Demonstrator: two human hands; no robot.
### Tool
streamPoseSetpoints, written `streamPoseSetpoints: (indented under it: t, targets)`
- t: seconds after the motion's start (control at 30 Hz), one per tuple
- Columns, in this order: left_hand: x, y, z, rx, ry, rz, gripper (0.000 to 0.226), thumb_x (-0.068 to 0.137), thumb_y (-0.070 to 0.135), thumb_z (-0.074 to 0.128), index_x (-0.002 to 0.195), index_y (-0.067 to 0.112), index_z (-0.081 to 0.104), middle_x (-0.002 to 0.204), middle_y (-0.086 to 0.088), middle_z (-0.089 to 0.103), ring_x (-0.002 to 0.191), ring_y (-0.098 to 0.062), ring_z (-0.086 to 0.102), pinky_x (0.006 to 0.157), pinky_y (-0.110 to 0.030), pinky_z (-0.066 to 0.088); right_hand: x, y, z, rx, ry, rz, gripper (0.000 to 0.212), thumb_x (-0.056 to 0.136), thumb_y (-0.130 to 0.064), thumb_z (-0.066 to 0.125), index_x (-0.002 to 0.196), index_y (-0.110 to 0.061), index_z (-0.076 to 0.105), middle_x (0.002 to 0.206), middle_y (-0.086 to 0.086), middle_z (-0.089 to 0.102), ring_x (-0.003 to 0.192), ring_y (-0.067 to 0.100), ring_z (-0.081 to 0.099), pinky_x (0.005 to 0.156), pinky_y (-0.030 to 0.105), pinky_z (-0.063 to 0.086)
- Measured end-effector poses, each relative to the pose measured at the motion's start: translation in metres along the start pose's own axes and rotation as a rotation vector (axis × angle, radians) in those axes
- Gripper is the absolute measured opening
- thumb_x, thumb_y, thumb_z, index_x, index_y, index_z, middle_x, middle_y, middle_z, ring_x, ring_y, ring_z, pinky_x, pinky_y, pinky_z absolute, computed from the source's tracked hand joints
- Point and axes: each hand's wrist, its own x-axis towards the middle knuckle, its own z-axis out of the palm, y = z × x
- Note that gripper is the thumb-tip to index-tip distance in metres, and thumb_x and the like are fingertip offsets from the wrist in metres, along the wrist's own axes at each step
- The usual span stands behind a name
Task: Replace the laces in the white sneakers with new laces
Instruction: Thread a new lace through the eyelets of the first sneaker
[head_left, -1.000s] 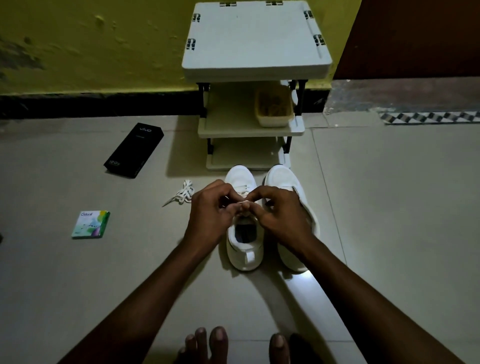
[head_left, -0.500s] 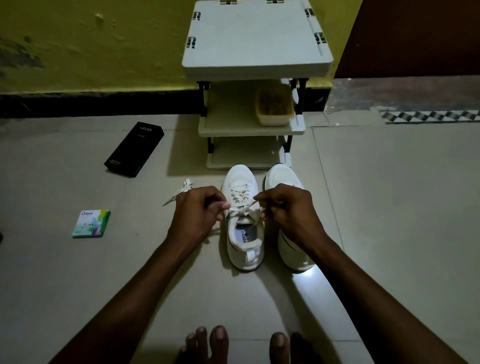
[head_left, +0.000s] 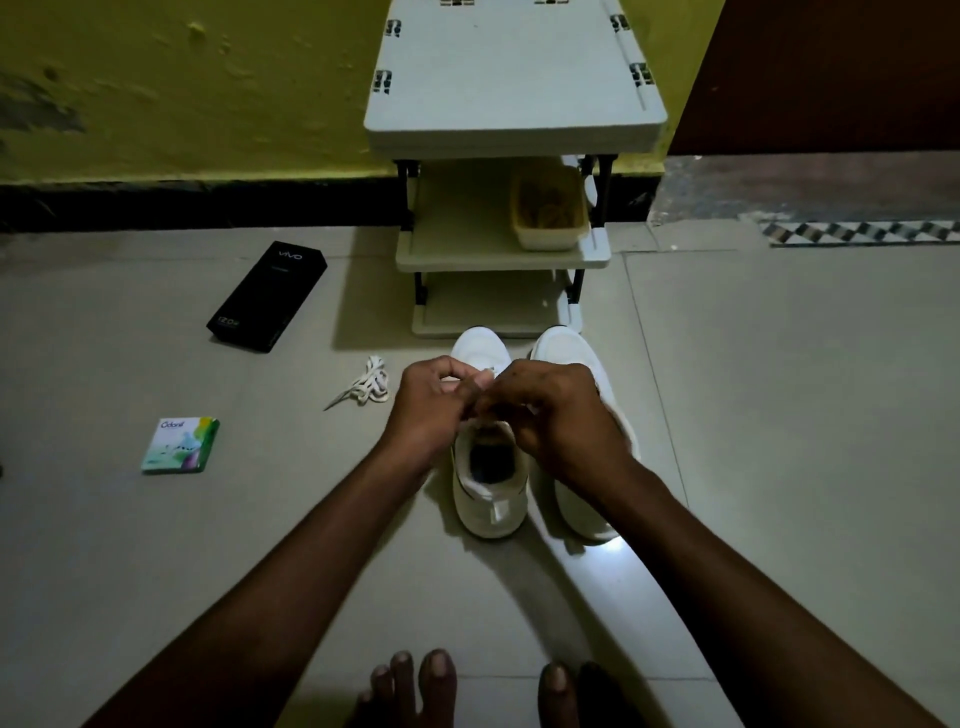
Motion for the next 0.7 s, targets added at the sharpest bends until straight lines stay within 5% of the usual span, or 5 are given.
streamPoseSetpoints:
  t: [0.2, 0.33, 0.5, 0.7]
  targets:
    - [-0.004, -0.006, -0.002, 0.111, -0.086, 0.024, 0.021, 0.106, 0.026, 0.051, 0.094, 0.01, 0.055, 0.073, 0.0, 0.07, 0.066, -0.006, 0.065, 0.063, -0.02, 0.047, -0.002, 0.015, 0.004, -0.103, 0.204, 0.101, 0.018, 0.073, -0.001, 0.07, 0.083, -0.013, 0.078, 0.077, 0.004, 0.071, 0.075, 0.026, 0.065, 0.066, 0.044, 0.053]
    - [-0.008, -0.006, 0.003, 0.066, -0.153, -0.005, 0.025, 0.108, 0.025, 0.047, 0.086, 0.013, 0.053, 0.074, -0.004, 0.06, 0.063, -0.006, 0.058, 0.06, -0.016, 0.045, -0.009, 0.022, 0.009, 0.005, 0.218, 0.266, 0.021, 0.078, 0.005, 0.073, 0.084, -0.014, 0.078, 0.08, -0.003, 0.073, 0.075, 0.011, 0.066, 0.067, 0.026, 0.05]
    - [-0.006, -0.013, 0.003, -0.014, -0.187, -0.002, 0.021, 0.103, 0.02, 0.056, 0.084, 0.015, 0.061, 0.078, -0.011, 0.061, 0.075, -0.021, 0.058, 0.073, -0.035, 0.048, -0.01, 0.022, 0.01, 0.146, 0.145, 0.372, 0.01, 0.084, -0.006, 0.076, 0.086, -0.015, 0.072, 0.076, -0.007, 0.07, 0.075, 0.013, 0.067, 0.067, 0.023, 0.051]
    - [-0.006, -0.017, -0.003, 0.112, -0.074, 0.191, 0.012, 0.087, 0.003, 0.076, 0.079, 0.011, 0.072, 0.079, -0.005, 0.075, 0.076, -0.015, 0.073, 0.073, -0.028, 0.058, -0.009, 0.028, 0.006, 0.226, 0.042, 0.45, 0.017, 0.086, -0.006, 0.075, 0.095, -0.02, 0.08, 0.091, -0.005, 0.076, 0.09, 0.009, 0.07, 0.084, 0.032, 0.057]
